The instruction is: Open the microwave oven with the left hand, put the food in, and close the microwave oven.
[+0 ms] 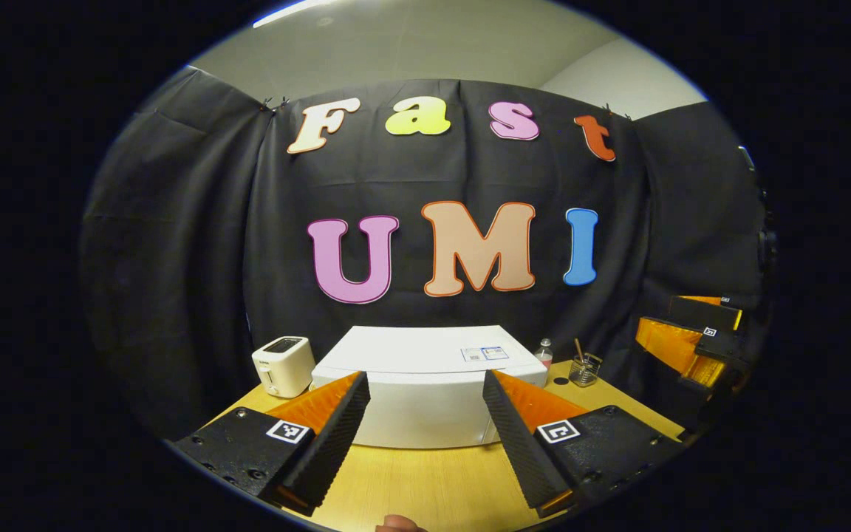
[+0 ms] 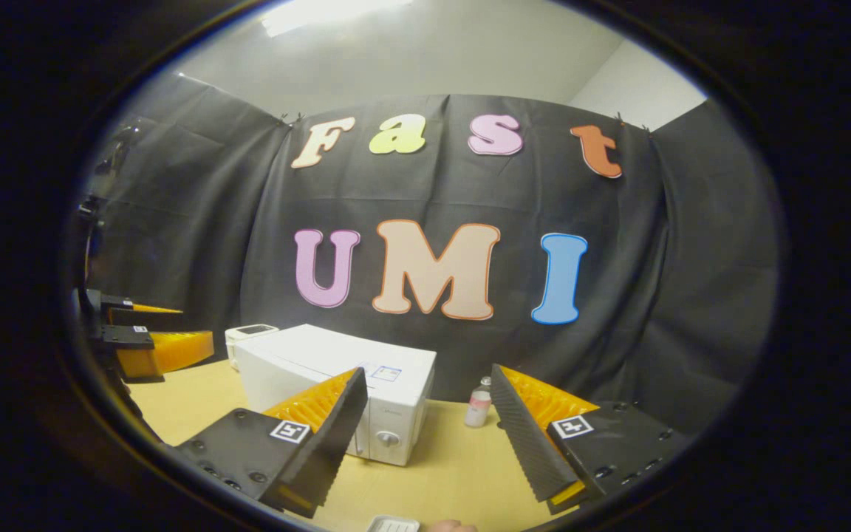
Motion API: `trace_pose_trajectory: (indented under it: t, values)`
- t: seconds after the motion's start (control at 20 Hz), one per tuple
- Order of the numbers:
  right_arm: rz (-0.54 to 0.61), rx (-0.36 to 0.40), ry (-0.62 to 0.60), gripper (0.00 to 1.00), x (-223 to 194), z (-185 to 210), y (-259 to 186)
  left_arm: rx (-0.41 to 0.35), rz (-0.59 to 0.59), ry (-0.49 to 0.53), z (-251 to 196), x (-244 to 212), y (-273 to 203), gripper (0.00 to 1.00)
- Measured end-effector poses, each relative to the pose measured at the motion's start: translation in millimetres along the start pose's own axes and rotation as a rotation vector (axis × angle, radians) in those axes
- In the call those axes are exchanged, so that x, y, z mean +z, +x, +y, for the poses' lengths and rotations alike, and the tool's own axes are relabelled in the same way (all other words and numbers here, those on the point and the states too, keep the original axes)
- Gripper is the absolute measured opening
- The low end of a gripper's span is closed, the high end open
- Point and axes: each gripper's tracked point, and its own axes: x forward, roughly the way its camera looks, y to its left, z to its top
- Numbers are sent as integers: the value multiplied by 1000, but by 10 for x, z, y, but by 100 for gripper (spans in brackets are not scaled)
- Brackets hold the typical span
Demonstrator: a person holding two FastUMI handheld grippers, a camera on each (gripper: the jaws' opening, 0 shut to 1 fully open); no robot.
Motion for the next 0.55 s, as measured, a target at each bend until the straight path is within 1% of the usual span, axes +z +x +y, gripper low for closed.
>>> trace_pose_trajectory:
  t: [0.2,0.4,0.55]
  values:
    - [2,-12,11,96,9,-27,-40,-11,-23,17,-52,75,4,96]
    - [4,-17,3,96,13,-31,-55,-46,-33,19,-162,87,26,96]
    - [4,-23,-2,96,17,-41,-71,-47,-45,23,-171,133,40,96]
